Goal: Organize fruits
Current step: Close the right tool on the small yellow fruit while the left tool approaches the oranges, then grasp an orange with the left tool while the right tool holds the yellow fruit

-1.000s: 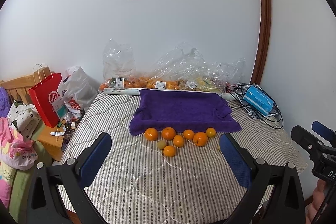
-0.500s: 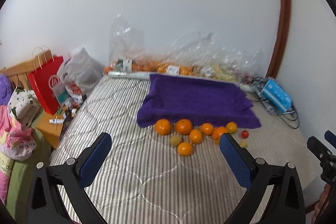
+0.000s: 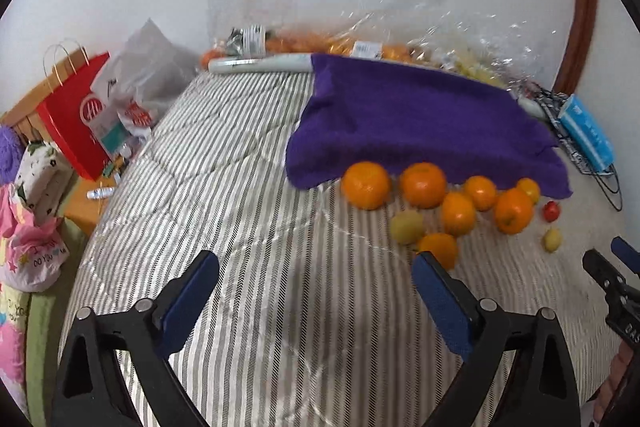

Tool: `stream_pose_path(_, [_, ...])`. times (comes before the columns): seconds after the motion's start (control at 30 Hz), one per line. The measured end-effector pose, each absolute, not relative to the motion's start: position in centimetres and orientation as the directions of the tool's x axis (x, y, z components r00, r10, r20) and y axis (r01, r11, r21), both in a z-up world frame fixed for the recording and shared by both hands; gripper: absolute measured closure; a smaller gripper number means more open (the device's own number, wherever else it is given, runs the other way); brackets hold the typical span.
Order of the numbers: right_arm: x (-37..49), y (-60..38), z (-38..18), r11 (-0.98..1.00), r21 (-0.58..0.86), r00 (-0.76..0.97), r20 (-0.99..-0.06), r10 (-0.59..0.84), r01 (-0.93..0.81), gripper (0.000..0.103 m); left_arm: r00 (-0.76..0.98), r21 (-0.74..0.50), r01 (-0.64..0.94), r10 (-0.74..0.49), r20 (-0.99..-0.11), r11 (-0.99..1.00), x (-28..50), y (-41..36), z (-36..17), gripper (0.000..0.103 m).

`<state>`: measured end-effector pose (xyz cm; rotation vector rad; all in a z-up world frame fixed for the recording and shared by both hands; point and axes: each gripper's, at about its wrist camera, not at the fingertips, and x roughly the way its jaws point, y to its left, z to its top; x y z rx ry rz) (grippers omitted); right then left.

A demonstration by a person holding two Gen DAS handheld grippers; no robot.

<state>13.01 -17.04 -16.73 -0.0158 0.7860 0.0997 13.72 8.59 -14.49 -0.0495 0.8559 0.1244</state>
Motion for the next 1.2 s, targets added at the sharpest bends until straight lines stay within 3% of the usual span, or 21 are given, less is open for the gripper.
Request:
stream_pose_path(0.17, [15.8, -16.8, -19.0, 0.984, 0.121, 0.640, -0.748, 0.176, -0.130, 0.043, 0.641, 0.002, -0.128, 0.085, -0.763, 0.992, 14.7, 8.9, -15.5, 0.009])
stream_pose_path(0.33, [17.0, -15.7, -21.0, 0.988, 0.073, 0.628, -0.765, 0.145, -0.140, 0.061, 0.633, -0.034, -0.141, 0.064, -0.772, 0.989, 15.6, 9.6, -16.7, 0.010])
stream_pose_path(0.57, [17.8, -16.2, -21.7, 0.986, 0.107, 0.618, -0.769, 0.165, -0.131, 0.067, 0.617, -0.056, -0.155, 0.052, -0.785, 0.986, 16.4, 9.9, -17.5, 0.010])
stream_pose_path(0.73, [18.3, -16.5, -21.8, 0.987, 0.110, 0.620, -0.769, 0.157, -0.115, 0.077, 0.627, -0.067, -0.138, 0.035, -0.778, 0.988, 16.2, 9.7, -17.9, 0.012])
stream_pose_path(1.2, [16.6, -18.5, -21.6, 0.989, 0.092, 0.629, -0.764, 0.144, -0.115, 0.077, 0.666, -0.132, 0.029, -0.117, -0.737, 0.991, 15.4, 6.6, -16.5, 0.016])
